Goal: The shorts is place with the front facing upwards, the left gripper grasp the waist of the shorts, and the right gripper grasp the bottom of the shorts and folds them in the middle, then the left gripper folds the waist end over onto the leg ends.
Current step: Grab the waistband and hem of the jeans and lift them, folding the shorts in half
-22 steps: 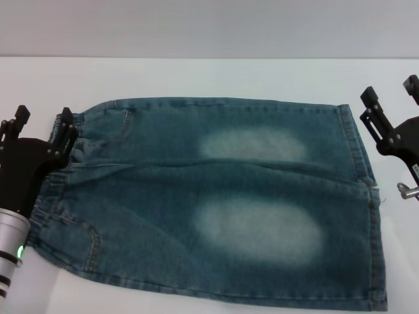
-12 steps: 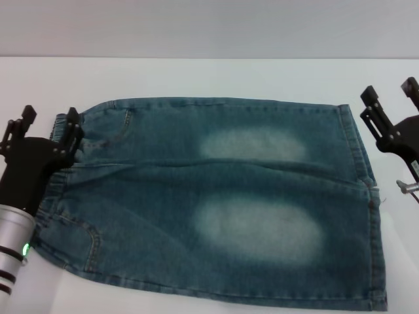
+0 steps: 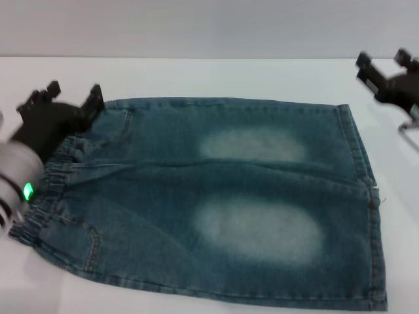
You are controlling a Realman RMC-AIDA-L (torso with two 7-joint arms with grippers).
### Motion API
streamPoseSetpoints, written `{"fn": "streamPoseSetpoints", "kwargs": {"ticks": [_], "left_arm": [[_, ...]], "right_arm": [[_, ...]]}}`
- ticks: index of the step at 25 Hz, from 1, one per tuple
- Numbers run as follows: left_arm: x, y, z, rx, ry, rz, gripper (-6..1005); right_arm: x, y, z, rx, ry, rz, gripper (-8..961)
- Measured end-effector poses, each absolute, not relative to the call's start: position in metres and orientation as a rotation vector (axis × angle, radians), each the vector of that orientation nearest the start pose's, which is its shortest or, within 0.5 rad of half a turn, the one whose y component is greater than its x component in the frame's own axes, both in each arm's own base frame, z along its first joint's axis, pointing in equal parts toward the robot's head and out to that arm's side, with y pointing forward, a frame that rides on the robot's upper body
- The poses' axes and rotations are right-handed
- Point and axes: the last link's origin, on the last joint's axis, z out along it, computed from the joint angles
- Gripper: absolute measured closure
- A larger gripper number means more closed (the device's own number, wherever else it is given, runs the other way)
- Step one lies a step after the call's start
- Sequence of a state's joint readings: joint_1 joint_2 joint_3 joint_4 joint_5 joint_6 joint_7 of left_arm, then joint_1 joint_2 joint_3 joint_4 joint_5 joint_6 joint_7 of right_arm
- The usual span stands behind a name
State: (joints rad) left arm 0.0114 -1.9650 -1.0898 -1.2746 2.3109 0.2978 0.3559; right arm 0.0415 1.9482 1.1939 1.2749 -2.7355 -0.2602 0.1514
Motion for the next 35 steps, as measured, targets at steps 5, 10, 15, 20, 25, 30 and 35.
{"fn": "streamPoseSetpoints", "kwargs": {"ticks": [5, 10, 15, 20, 25, 30, 35], "left_arm": [[-0.239, 0.325, 0.026, -1.842, -0.924, -0.467, 258], [-0.240, 0.324, 0.058, -1.895, -1.100, -0.411, 258], [-0.247, 0.312, 0.076, -1.889, -1.201, -0.354, 259], [-0.254, 0.302, 0.078, -1.863, -1.254, -0.199, 261], [-0.254, 0.290, 0.073, -1.868, -1.298, 0.007, 263], [-0.257, 0.281, 0.072, -1.865, -1.360, 0.063, 274], [-0.259, 0.275, 0.075, -1.830, -1.397, 0.154, 289]], "right_arm": [[0.222, 0.349, 0.043, -1.764, 0.907, 0.566, 242], [0.206, 0.346, 0.071, -1.775, 0.999, 0.411, 243], [0.187, 0.328, 0.090, -1.819, 1.018, 0.294, 244], [0.188, 0.315, 0.100, -1.824, 1.082, 0.210, 243], [0.199, 0.306, 0.101, -1.820, 1.148, 0.142, 242], [0.207, 0.296, 0.097, -1.810, 1.199, 0.114, 243], [0.213, 0.294, 0.098, -1.786, 1.223, 0.113, 244]]}}
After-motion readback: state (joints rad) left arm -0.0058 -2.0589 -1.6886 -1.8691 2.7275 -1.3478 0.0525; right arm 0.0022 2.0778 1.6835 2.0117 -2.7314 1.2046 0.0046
